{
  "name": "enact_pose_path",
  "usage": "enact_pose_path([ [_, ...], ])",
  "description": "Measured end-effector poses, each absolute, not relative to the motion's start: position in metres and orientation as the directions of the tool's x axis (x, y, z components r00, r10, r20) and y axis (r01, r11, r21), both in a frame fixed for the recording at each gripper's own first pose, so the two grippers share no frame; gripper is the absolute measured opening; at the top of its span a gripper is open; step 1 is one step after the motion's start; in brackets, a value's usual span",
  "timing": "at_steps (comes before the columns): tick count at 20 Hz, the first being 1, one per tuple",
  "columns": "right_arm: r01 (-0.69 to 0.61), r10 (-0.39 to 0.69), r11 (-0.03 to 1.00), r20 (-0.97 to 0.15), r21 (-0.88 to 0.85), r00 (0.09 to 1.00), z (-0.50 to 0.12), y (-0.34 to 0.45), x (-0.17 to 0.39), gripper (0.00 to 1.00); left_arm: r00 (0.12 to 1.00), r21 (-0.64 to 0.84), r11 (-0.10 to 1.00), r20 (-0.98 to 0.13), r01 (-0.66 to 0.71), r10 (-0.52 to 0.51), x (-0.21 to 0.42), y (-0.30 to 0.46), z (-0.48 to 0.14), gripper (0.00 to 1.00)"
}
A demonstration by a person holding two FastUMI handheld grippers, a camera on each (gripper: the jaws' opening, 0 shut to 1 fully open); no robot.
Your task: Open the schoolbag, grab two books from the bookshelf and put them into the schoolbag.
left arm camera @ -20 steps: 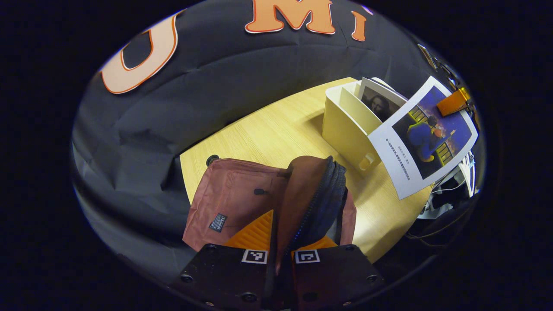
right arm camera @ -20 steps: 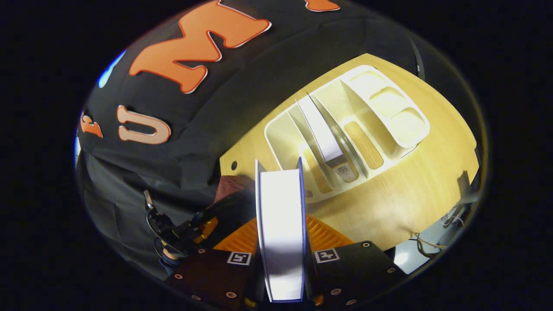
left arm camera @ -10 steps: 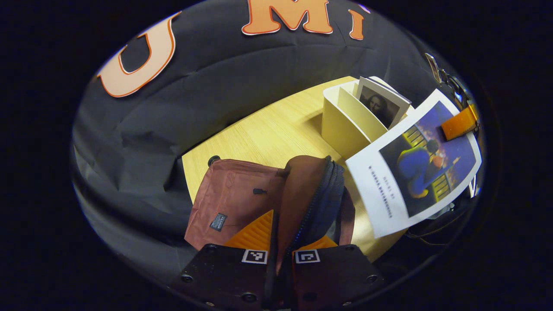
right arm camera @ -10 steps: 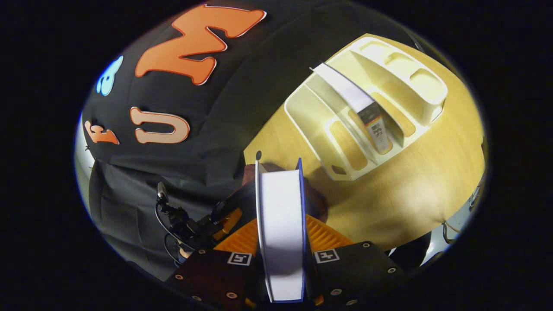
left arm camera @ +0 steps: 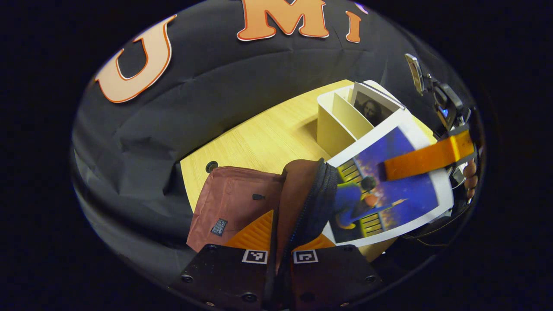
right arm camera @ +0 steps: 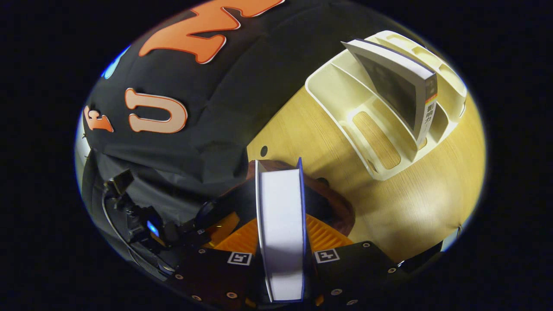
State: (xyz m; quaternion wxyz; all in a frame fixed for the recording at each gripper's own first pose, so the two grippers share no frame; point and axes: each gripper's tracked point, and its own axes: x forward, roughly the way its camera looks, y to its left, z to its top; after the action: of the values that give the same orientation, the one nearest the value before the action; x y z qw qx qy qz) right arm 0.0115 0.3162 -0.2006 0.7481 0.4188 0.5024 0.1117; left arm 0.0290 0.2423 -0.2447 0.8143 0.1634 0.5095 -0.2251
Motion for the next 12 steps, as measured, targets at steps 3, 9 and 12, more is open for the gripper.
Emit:
enact_pose_path([
  [3, 0.282, 0.608, 0.595, -0.651, 0.753, 0.456, -0.219, 0.337, 0.012, 0.38, 0.403, 0.027, 0.845, -0.887, 0.534, -0.225, 0.03, 0.233, -0.241, 0.07],
  [9, 0.26, 0.629, 0.551, -0.599, 0.793, 0.496, -0.24, 0.369, 0.019, 0.38, 0.444, 0.017, 0.84, -0.854, 0.542, -0.27, 0.028, 0.219, -0.231, 0.07],
  [12, 0.261, 0.638, 0.524, -0.577, 0.811, 0.51, -0.252, 0.382, 0.029, 0.38, 0.46, 0.012, 0.84, -0.841, 0.543, -0.286, 0.024, 0.214, -0.228, 0.07],
])
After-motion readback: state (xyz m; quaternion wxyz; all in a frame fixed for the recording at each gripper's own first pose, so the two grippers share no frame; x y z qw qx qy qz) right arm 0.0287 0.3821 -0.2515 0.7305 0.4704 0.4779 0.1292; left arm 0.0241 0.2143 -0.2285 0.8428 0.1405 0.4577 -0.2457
